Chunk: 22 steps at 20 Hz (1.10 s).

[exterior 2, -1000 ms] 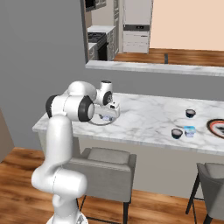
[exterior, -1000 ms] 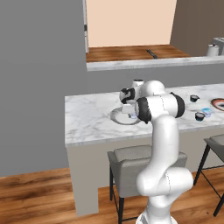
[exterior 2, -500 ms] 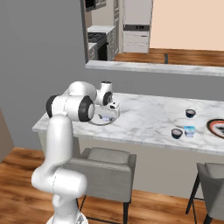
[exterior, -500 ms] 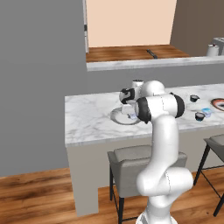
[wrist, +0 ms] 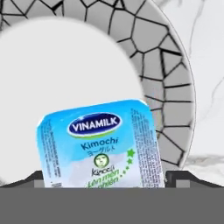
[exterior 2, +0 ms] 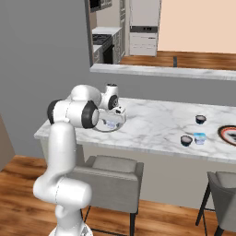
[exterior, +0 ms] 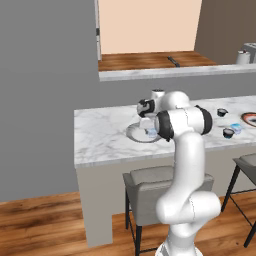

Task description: Place two yogurt containers on each plate.

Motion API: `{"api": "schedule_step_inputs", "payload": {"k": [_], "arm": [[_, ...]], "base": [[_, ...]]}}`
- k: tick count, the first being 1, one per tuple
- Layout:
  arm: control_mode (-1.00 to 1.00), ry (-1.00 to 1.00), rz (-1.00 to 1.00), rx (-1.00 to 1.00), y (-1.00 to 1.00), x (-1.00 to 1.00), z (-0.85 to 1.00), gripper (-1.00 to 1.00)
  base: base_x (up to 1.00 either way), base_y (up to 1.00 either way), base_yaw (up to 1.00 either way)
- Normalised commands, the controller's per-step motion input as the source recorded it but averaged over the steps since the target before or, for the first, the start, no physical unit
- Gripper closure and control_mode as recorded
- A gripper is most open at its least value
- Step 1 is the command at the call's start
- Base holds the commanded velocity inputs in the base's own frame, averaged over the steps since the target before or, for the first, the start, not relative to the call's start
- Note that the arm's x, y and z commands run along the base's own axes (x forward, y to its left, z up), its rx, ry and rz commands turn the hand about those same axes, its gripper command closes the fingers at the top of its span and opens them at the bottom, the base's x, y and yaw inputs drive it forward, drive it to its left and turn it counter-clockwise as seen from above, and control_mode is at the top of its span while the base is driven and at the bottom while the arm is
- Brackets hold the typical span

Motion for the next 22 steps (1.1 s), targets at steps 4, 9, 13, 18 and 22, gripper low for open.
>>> {"api": "schedule_step_inputs", "payload": {"k": [4,9,13,18,22], "arm": [[-1.00,-0.05,0.00,0.00,0.00,-0.33,0.58,-1.00],[-1.00,0.00,0.00,0.00,-0.05,-0.65,0.53,-1.00],[-1.00,0.00,0.00,0.00,0.00,-0.62,0.61,-1.00],[-1.00,0.00,0.01,0.00,0.03,-0.74,0.44,-1.00],[-1.00,0.00,0.01,0.00,0.00,-0.67,0.43,-1.00]], "base": [[0.00,0.00,0.00],[0.00,0.00,0.00],[0.00,0.00,0.00],[0.00,0.00,0.00],[0.00,0.00,0.00]]}}
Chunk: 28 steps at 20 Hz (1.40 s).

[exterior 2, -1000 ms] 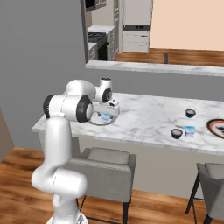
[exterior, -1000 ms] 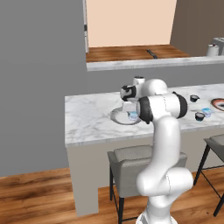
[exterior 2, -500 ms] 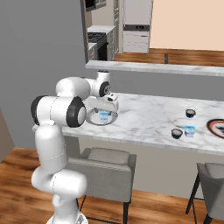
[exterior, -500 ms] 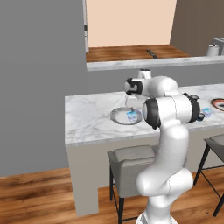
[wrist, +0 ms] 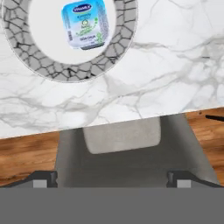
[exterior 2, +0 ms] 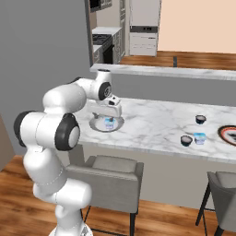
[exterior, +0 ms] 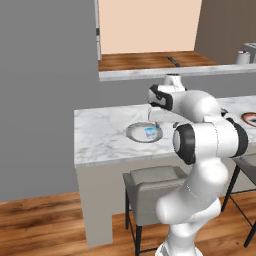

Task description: Place two yogurt containers on each plate.

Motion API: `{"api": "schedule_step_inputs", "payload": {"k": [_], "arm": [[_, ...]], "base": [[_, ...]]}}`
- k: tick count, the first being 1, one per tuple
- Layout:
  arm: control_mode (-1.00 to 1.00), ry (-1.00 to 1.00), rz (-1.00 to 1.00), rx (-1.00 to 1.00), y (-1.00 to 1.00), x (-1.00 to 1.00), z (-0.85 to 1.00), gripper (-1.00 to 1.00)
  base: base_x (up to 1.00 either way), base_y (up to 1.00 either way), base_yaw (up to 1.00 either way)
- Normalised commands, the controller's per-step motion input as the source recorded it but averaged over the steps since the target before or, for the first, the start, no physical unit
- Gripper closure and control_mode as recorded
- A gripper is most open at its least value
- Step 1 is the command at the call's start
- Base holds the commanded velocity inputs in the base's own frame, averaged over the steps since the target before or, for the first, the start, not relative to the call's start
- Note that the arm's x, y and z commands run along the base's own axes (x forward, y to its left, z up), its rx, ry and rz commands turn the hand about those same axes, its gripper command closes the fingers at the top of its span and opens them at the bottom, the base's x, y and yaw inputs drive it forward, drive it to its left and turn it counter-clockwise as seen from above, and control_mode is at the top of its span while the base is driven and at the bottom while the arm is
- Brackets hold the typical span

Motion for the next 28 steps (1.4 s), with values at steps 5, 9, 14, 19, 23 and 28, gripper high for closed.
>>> {"api": "schedule_step_inputs", "payload": {"k": [5,9,14,19,23,28], "arm": [[-1.00,-0.01,0.00,0.00,0.01,-0.16,0.08,-1.00],[-1.00,0.00,0.00,0.00,0.00,-0.09,0.00,-1.00],[1.00,0.00,0.00,0.00,0.00,0.00,0.00,-1.00],[1.00,0.00,0.00,0.00,0.00,0.00,0.00,-1.00],[1.00,0.00,0.00,0.00,0.00,0.00,0.00,-1.00],[1.00,0.00,0.00,0.00,0.00,0.00,0.00,-1.00]], "base": [[0.00,0.00,0.00],[0.00,0.00,0.00],[-0.27,-0.22,0.00],[-0.33,-0.85,0.00],[0.00,-0.93,0.00],[0.00,-0.88,0.00]]}}
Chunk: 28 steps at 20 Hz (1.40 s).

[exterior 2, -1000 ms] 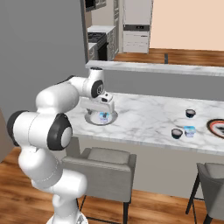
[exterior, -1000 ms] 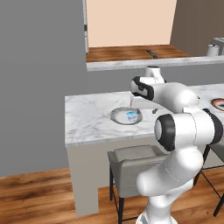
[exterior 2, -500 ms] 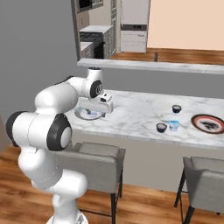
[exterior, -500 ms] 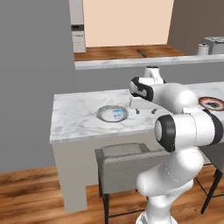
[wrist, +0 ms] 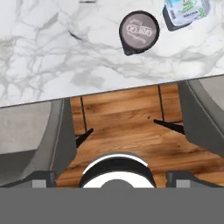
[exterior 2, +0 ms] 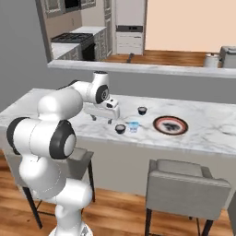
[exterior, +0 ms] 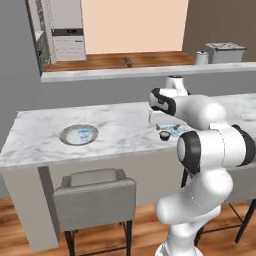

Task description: Place two yogurt containers on each plate.

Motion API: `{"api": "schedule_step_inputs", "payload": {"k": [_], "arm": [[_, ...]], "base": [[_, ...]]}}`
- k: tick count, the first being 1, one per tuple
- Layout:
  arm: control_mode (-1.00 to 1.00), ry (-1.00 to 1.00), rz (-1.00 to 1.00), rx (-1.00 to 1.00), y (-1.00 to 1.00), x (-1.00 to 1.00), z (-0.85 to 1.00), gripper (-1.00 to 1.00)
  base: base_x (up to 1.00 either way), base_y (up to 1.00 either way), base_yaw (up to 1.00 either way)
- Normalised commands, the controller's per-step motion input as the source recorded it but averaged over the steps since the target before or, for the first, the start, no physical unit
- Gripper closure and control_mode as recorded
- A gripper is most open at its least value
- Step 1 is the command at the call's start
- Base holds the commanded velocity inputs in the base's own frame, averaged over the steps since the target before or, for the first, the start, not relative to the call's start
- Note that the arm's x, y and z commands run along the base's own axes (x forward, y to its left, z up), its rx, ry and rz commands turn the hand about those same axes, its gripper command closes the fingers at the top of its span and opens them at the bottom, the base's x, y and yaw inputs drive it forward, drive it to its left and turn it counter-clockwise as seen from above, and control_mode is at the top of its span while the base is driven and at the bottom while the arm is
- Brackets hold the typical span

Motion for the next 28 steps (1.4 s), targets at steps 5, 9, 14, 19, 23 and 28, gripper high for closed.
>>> {"api": "schedule_step_inputs", "payload": {"k": [5,9,14,19,23,28], "arm": [[1.00,0.00,0.00,0.00,0.00,0.00,0.00,-1.00],[1.00,0.00,0.00,0.00,0.00,0.00,0.00,-1.00],[1.00,0.00,0.00,0.00,0.00,0.00,0.00,-1.00],[1.00,0.00,0.00,0.00,0.00,0.00,0.00,-1.00],[1.00,0.00,0.00,0.00,0.00,0.00,0.00,-1.00],[1.00,0.00,0.00,0.00,0.00,0.00,0.00,-1.00]], "base": [[0.01,-0.86,0.00],[0.11,-0.77,0.00],[0.19,-0.65,0.00],[0.40,-0.26,0.00],[0.44,0.00,0.00],[0.06,0.27,-0.01]]}}
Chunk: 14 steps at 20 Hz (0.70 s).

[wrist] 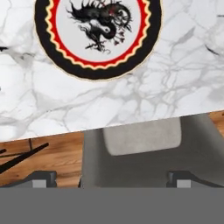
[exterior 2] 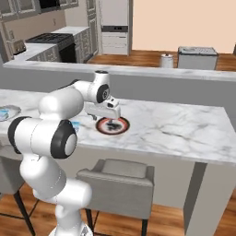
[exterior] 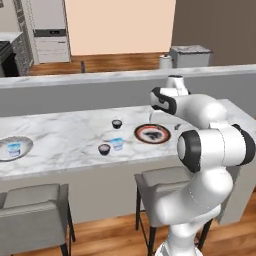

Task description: Place two yogurt containers on each plate.

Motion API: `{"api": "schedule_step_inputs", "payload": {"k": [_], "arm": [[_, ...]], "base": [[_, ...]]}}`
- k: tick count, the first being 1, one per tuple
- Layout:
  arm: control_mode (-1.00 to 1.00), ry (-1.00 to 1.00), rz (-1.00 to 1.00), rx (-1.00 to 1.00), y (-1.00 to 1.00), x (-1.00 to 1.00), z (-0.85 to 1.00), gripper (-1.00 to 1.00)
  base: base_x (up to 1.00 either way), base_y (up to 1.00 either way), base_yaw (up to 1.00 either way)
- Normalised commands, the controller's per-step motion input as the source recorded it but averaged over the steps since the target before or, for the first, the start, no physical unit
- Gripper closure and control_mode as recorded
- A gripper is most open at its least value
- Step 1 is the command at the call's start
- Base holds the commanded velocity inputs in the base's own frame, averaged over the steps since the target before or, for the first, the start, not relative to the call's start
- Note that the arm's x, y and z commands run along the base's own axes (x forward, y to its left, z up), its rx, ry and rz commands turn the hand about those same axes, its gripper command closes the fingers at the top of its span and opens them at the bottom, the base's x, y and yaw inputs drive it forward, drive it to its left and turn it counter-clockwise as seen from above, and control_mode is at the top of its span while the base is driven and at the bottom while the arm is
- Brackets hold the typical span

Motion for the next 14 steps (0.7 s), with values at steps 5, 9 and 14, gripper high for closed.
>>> {"api": "schedule_step_inputs", "payload": {"k": [5,9,14], "arm": [[1.00,0.00,0.00,0.00,0.00,0.00,0.00,-1.00],[1.00,0.00,0.00,0.00,0.00,0.00,0.00,-1.00],[1.00,0.00,0.00,0.00,0.00,0.00,0.00,-1.00]], "base": [[0.05,0.56,0.00],[0.30,0.06,0.00],[0.47,-0.06,0.00]]}}
